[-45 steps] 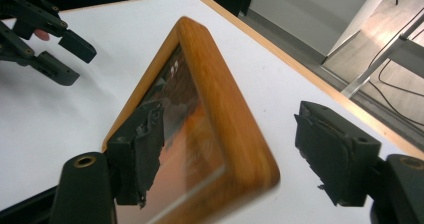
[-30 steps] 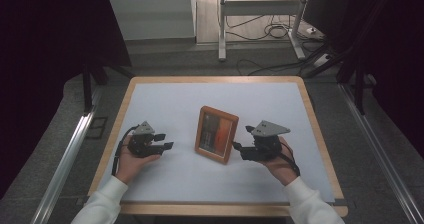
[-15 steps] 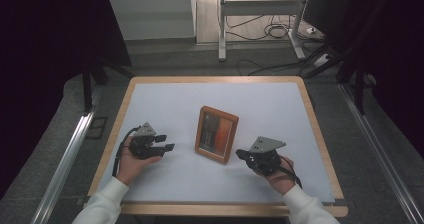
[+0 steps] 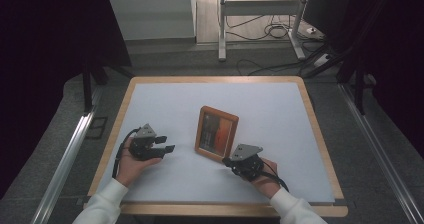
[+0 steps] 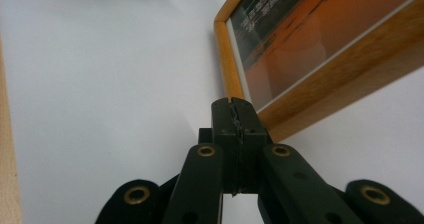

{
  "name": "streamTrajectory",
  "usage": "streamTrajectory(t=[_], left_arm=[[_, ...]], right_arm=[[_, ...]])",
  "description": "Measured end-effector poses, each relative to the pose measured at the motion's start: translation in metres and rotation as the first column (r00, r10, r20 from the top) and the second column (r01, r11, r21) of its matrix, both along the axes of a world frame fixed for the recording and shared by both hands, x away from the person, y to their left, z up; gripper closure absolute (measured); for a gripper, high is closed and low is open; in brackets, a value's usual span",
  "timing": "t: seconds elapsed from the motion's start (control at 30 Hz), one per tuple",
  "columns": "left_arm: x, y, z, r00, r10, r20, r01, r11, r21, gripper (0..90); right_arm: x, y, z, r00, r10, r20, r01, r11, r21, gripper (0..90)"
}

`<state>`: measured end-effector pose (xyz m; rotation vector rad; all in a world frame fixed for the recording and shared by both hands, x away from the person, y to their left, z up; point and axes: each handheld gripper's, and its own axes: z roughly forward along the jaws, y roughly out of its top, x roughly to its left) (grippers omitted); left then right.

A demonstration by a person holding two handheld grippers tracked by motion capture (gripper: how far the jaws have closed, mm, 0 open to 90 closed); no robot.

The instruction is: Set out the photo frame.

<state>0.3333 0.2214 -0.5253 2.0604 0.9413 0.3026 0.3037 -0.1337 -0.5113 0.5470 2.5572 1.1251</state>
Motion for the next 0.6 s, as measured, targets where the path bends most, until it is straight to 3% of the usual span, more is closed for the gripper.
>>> streamTrajectory(t=[0.6], left_arm=[[0.002,-0.003,-0.003,0.9995,0.016,-0.027,-0.016,0.9997,0.018,37.0]], right_arm=[[0.01,0.009,-0.011,0.9997,-0.003,-0.023,0.003,1.0,-0.016,89.8]])
